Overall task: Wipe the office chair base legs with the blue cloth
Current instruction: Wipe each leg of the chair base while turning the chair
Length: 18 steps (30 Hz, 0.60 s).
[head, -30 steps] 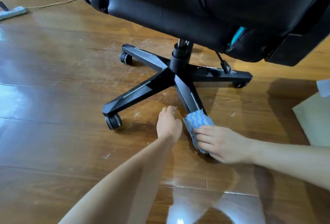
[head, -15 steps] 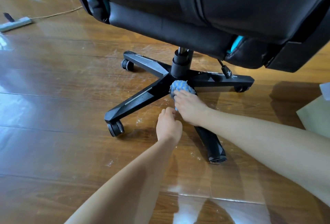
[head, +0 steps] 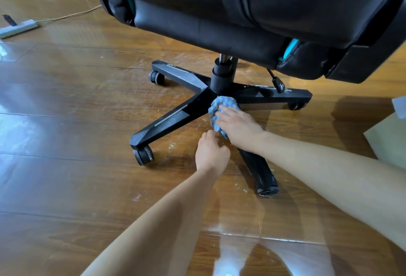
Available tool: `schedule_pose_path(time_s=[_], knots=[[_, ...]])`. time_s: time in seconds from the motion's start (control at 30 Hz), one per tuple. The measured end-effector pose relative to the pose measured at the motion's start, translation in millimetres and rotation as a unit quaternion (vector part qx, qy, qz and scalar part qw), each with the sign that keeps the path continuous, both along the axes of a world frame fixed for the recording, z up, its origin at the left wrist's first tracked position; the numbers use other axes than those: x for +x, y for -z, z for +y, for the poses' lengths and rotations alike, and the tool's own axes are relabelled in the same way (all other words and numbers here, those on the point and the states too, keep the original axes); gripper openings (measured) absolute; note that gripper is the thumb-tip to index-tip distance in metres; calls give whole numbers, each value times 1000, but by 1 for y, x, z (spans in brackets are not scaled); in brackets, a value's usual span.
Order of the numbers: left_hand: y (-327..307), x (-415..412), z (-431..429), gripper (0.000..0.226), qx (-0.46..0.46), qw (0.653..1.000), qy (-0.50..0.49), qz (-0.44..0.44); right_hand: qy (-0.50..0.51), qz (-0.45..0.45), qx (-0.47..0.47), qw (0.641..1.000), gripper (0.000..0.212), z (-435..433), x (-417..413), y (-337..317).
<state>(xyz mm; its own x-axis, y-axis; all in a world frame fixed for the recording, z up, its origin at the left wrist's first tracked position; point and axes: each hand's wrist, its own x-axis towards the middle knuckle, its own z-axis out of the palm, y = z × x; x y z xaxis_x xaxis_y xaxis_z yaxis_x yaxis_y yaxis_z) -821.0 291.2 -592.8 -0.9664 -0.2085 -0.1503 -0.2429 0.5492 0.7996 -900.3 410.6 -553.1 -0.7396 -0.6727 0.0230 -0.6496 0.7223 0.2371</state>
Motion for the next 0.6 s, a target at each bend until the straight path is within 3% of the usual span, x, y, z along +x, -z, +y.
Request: schedule_pose_path(time_s=[0.13,0.33,0.5,0.6], knots=[[-7,-6,10,11,-25,999,22,-4,-19,-13,-53,998,44,30,43,0],[-11,4,34,16,14,999,-33,-38,27,-52,-93,994,42,48,70,-13],[-27,3,37,17,-28,998,-26,57,88,-51,-130,986,31,79,90,-9],[-36,-5,40,21,-17,997,-43,54,142,-74,-117,980,27,85,93,-19]])
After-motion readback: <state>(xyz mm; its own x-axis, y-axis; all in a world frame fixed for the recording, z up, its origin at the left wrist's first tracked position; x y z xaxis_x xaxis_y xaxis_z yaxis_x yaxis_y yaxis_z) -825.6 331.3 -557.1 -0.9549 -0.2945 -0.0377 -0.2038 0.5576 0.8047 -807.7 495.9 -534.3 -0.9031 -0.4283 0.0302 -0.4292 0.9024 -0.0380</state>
